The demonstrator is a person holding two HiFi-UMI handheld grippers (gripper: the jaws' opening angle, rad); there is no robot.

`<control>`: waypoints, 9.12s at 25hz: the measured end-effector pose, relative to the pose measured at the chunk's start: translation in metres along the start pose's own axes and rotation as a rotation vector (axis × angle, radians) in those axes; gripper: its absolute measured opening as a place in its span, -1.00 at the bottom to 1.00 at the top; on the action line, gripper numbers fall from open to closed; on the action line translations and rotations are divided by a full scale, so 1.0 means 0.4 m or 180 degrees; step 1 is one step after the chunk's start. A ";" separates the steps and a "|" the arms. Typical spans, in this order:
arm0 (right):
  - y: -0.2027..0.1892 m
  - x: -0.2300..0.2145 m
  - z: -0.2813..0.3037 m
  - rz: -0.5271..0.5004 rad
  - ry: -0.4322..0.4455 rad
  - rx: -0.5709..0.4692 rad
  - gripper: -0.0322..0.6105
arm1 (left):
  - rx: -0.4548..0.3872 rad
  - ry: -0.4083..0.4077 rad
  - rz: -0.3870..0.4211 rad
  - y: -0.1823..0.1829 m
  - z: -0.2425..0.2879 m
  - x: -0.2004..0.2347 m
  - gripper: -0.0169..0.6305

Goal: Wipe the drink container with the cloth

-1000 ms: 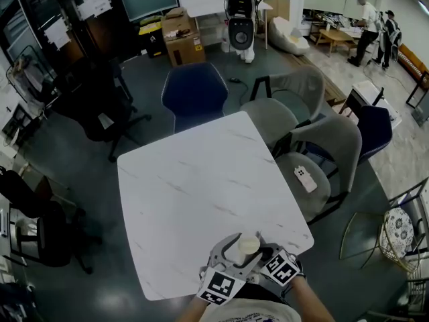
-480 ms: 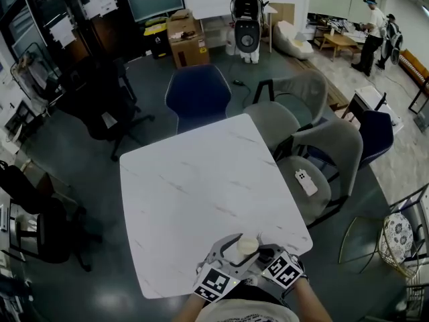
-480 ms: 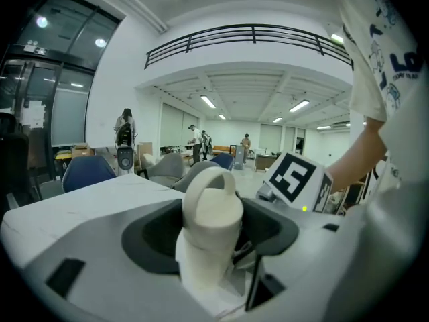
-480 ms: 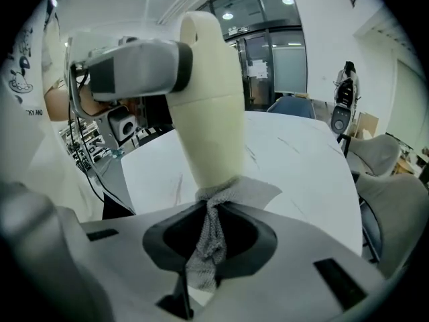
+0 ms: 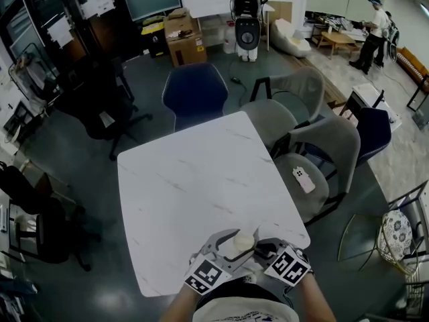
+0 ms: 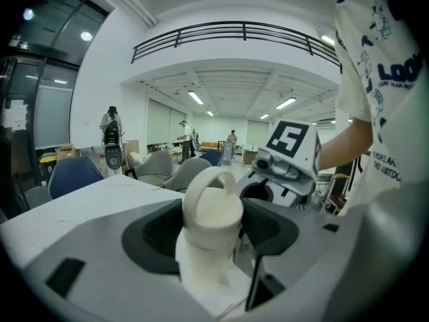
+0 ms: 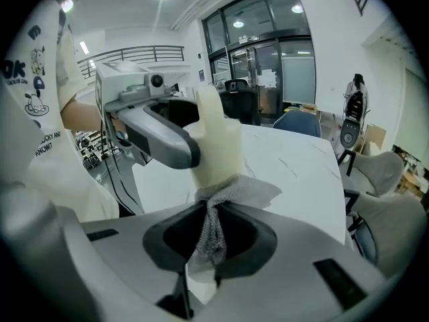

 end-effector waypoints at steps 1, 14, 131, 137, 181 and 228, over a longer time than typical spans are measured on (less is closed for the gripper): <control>0.008 0.000 -0.006 -0.0035 0.0006 -0.0009 -0.76 | 0.0022 -0.0044 0.0020 0.001 -0.001 0.003 -0.07; 0.074 0.002 -0.064 -0.0288 -0.0023 -0.0059 -0.76 | 0.0320 -0.0590 0.0298 0.017 -0.002 0.041 -0.07; 0.082 -0.032 -0.043 -0.0699 0.0336 0.0319 -0.75 | 0.0238 -0.1239 0.0502 0.002 -0.015 0.071 -0.09; 0.055 -0.036 -0.001 -0.0655 0.0369 0.0420 -0.75 | 0.0228 -0.1247 0.0504 0.002 -0.016 0.075 -0.09; -0.070 -0.017 0.136 -0.0205 0.0284 0.0677 -0.76 | -0.0341 0.0555 -0.0303 -0.012 -0.034 -0.035 -0.09; 0.115 -0.011 -0.057 -0.0851 0.0356 0.0219 -0.76 | 0.0130 -0.1000 0.0450 0.007 -0.043 0.065 -0.09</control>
Point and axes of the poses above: the fingertips, and each gripper's own axes: z forward along the fingers, x to its left, y out of its top, the point moved 9 cm from there along -z, backward along the fingers, and after that the axes turned 7 degrees about -z, right-handed, at the moved point
